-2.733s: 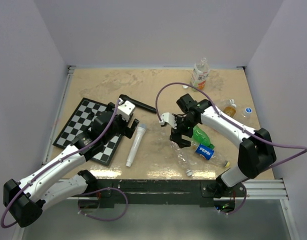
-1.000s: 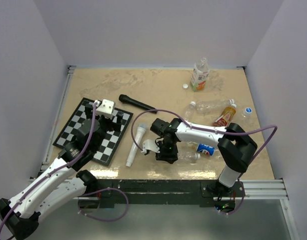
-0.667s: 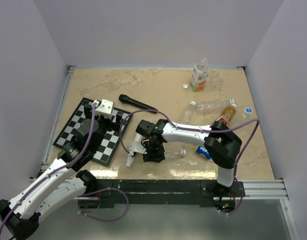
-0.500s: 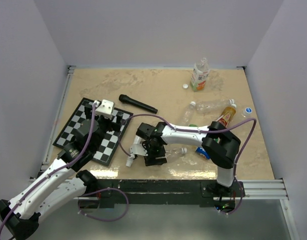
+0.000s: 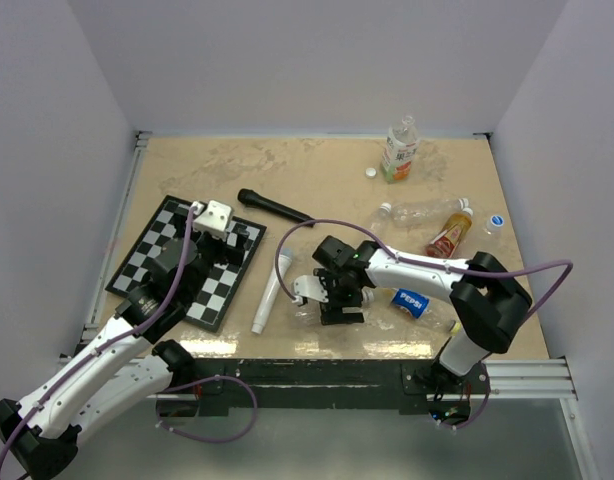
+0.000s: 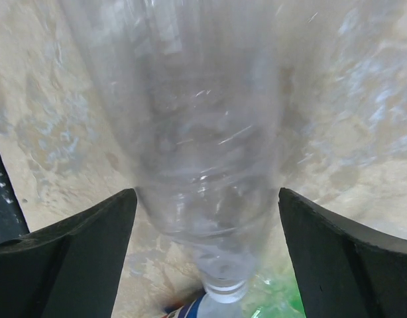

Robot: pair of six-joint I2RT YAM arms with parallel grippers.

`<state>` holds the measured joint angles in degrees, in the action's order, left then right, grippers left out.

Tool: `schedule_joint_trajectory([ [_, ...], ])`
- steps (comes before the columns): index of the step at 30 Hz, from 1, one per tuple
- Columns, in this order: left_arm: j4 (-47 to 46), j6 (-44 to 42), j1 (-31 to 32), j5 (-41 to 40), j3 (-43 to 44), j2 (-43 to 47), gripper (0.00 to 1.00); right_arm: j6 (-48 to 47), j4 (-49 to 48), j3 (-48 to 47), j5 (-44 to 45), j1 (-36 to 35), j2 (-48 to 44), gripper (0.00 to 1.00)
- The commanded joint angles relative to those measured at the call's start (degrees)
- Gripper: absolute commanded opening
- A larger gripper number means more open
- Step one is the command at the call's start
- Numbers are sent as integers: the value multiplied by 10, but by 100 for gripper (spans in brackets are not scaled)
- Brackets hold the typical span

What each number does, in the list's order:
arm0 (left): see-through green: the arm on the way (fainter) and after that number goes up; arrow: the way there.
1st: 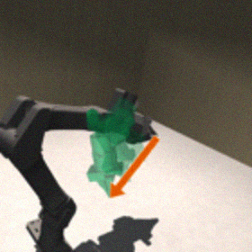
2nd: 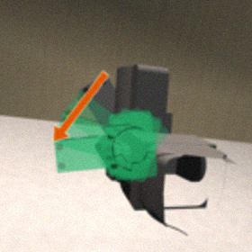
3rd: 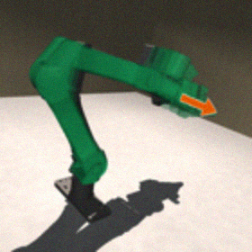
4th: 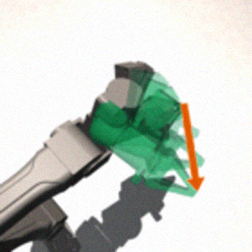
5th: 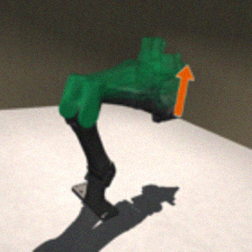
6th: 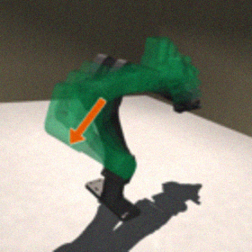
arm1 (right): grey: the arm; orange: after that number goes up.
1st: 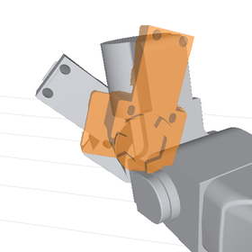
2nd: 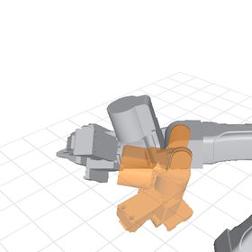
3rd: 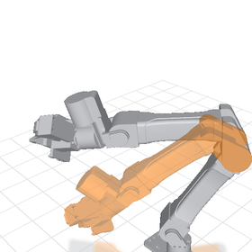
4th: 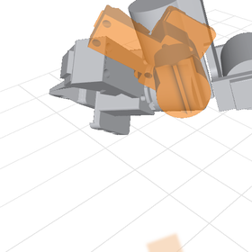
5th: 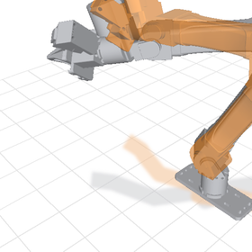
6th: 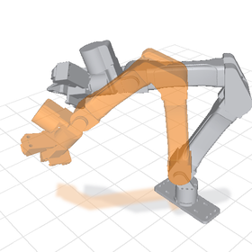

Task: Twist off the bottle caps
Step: Pick up the plastic bottle at the center of the board.

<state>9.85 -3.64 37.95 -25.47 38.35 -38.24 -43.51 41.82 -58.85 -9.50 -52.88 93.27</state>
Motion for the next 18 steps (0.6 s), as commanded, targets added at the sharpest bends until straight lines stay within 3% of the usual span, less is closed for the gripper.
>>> schedule_joint_trajectory([
  [1,-33,-10,-1,48,-6,1,100,-48,-46,48,-26,6,-34,91],
  [6,-34,-11,-1,89,-5,-3,100,-65,-85,75,-37,10,-52,84],
  [9,-34,-9,-1,108,-6,-7,100,-67,-89,78,-55,12,-64,71],
  [11,-34,-6,0,120,-6,-8,100,-60,-90,76,-61,13,-71,49],
  [18,-36,12,-1,190,-4,-18,100,-83,-47,59,-76,15,-113,29],
])
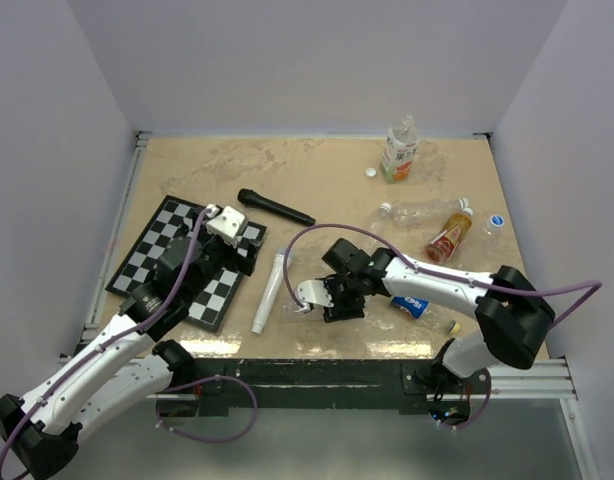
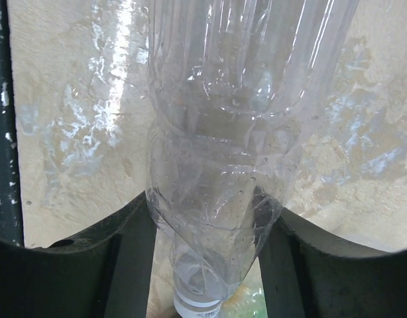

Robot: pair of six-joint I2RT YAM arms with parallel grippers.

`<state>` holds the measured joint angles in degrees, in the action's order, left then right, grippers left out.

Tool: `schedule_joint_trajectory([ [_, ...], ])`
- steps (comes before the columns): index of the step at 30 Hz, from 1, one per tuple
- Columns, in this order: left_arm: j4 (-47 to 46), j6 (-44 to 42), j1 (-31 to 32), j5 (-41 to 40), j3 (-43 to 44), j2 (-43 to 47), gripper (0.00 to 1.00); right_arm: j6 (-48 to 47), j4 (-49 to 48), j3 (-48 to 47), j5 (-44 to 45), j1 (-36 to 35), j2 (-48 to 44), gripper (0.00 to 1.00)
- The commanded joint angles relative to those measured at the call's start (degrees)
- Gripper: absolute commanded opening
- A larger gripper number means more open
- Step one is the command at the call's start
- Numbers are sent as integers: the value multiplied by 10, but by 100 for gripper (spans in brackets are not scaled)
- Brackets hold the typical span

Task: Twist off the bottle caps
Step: Pick up the plastic bottle at the center of the board.

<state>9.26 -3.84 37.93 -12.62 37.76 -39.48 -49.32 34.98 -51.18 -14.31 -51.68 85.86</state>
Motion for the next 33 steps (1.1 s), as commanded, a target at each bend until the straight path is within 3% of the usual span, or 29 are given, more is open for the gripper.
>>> schedule_joint_trajectory([
  [1,-31,19,-1,78,3,-10,100,-38,33,-23,-29,3,-51,28],
  [5,-20,55,-5,194,20,-58,100,-106,84,-42,-4,3,-125,23],
  [10,-25,120,-29,413,53,-148,100,-192,106,-45,58,3,-206,22],
  [14,-112,203,-53,617,54,-225,100,-217,110,-58,95,3,-223,22],
  [18,-228,315,-52,754,54,-301,100,-234,105,-59,96,1,-225,22],
  [21,-313,390,-51,788,50,-327,100,-239,101,-53,103,-6,-225,22],
  [26,-314,400,-38,823,54,-366,100,-230,79,-72,108,-8,-232,22],
  [29,-280,373,-15,825,61,-390,100,-228,71,-93,114,-10,-223,22],
  [33,-157,284,8,797,110,-427,98,-227,73,-114,107,-23,-209,22],
])
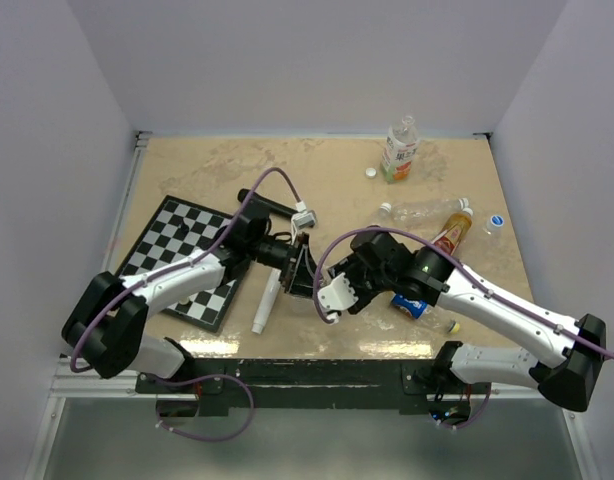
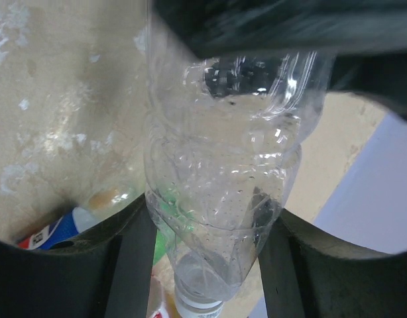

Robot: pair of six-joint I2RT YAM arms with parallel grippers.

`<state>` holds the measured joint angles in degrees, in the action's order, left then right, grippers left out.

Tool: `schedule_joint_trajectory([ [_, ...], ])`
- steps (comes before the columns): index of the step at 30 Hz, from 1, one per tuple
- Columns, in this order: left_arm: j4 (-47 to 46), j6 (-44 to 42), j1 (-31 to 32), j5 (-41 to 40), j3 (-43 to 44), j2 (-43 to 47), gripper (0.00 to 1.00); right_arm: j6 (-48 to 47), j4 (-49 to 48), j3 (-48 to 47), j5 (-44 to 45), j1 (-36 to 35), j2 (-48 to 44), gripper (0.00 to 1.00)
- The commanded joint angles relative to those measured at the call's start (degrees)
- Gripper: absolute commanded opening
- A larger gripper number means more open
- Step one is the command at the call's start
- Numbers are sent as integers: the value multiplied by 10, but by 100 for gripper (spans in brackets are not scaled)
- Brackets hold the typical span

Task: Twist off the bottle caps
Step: Pick up the plastic bottle at the center of the board.

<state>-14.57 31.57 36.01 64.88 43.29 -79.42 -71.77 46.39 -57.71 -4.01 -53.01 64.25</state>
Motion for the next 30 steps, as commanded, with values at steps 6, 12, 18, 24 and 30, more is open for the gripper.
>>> schedule_joint_trajectory([
  [6,172,-120,43,-5,100,-64,82,3,-53,-50,15,-20,14,22],
  [12,229,-165,47,-25,114,-86,48,24,-60,-56,23,-20,8,27],
  [18,249,-199,45,-43,114,-85,8,84,-61,-64,11,-15,1,56],
  [24,274,-237,44,-133,108,-55,4,141,-29,-105,-79,52,-24,89],
  [30,277,-313,44,-314,77,37,0,167,13,-148,-202,178,-82,98],
])
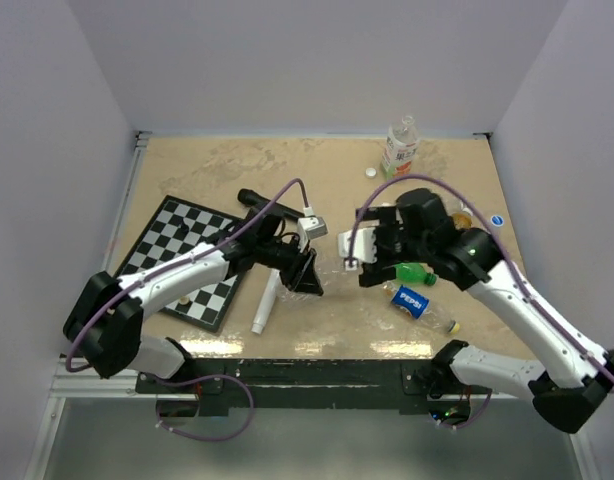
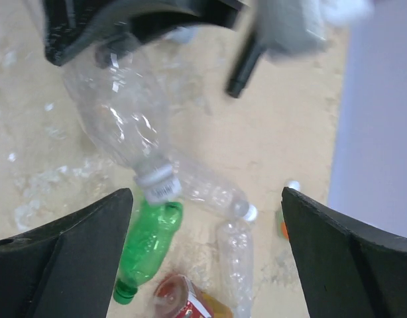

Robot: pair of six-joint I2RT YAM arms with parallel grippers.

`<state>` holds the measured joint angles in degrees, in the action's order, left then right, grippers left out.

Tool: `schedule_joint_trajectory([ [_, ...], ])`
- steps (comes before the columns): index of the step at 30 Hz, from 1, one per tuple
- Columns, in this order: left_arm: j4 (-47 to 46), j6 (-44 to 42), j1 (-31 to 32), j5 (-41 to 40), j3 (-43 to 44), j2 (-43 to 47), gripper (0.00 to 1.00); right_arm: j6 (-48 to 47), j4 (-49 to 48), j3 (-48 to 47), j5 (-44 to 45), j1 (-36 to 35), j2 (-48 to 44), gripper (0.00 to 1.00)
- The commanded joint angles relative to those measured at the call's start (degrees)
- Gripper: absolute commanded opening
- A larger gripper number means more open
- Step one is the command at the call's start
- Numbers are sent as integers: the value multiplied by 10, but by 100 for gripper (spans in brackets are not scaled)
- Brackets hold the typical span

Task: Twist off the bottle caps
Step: Pick up the plastic bottle at the center of the board, then unscrew the bottle cap from the plastic bottle.

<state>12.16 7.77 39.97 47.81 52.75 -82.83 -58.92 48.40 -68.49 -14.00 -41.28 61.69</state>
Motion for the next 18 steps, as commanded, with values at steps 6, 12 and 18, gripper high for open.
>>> schedule_joint_trajectory([
  [6,5,-195,6,-301,-27,158,0,110,-41,-32,-182,138,-78,98],
  [12,8,-239,12,-403,-42,215,0,275,-135,-25,-236,164,-44,98],
  [18,-62,-237,13,-416,-131,321,0,334,-107,-83,-284,164,46,98],
])
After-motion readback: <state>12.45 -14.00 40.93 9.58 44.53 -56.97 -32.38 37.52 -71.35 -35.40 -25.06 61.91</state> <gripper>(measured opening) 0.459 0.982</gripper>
